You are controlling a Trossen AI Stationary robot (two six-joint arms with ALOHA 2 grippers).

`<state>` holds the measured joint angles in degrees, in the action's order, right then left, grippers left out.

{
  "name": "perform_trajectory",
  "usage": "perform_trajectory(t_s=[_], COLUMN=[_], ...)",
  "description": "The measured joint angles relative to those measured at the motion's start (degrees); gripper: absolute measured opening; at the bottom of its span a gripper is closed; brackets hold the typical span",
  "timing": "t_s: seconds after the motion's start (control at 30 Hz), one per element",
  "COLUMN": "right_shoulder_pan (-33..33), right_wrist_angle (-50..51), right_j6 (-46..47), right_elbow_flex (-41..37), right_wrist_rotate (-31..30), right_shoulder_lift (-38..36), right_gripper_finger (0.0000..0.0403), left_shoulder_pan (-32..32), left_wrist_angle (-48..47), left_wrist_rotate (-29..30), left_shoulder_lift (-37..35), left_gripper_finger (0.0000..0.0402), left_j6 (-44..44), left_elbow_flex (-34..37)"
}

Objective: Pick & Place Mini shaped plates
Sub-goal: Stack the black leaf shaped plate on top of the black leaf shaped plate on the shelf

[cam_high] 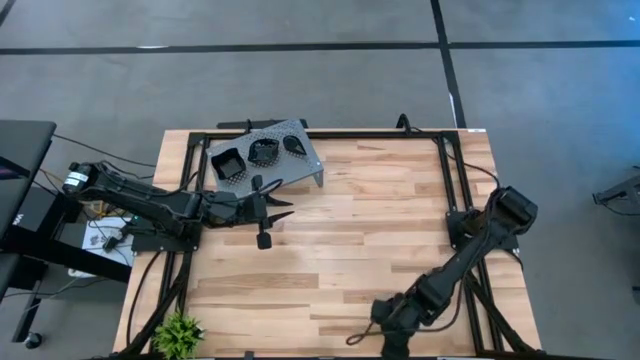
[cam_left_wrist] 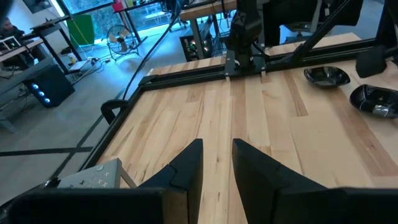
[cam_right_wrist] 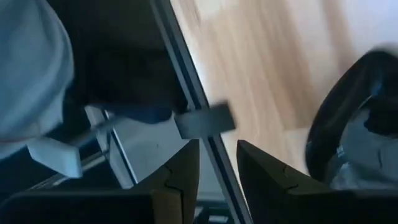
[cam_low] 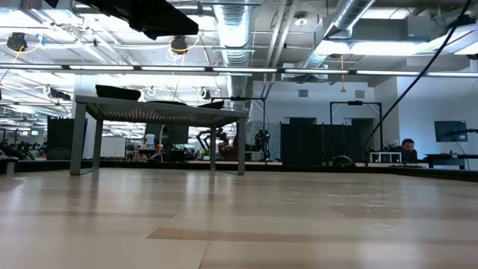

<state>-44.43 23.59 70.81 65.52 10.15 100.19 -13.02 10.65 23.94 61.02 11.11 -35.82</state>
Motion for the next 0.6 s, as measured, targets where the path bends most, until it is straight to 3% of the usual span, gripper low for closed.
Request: perform_trajectory(t_s=[0.17,0.37,0.6], right_shoulder_pan=[0.39,3.56,6.79], right_wrist_angle=[0.04,0.32,-1.69], right_j6=[2.25,5.89,5.49], right_elbow_flex=[0.0,0.0,0.0], right_wrist_rotate=[5.6,19.61,16.62], right_shoulder_lift=[4.15,5.36,5.15], right_gripper_finger=[0.0103,0.0103,0.0103], left_shoulder_pan=[0.0,0.0,-0.01], left_wrist_angle=[0.08,0.48,1.41], left_wrist_rotate=[-0.01,0.0,-0.01], left_shoulder_lift=[0.02,0.02,0.01], left_gripper_finger=[0.0088,0.0088,0.0088], left_j6=[0.0,0.18,0.22], left_elbow_flex=[-0.02,0.0,-0.01])
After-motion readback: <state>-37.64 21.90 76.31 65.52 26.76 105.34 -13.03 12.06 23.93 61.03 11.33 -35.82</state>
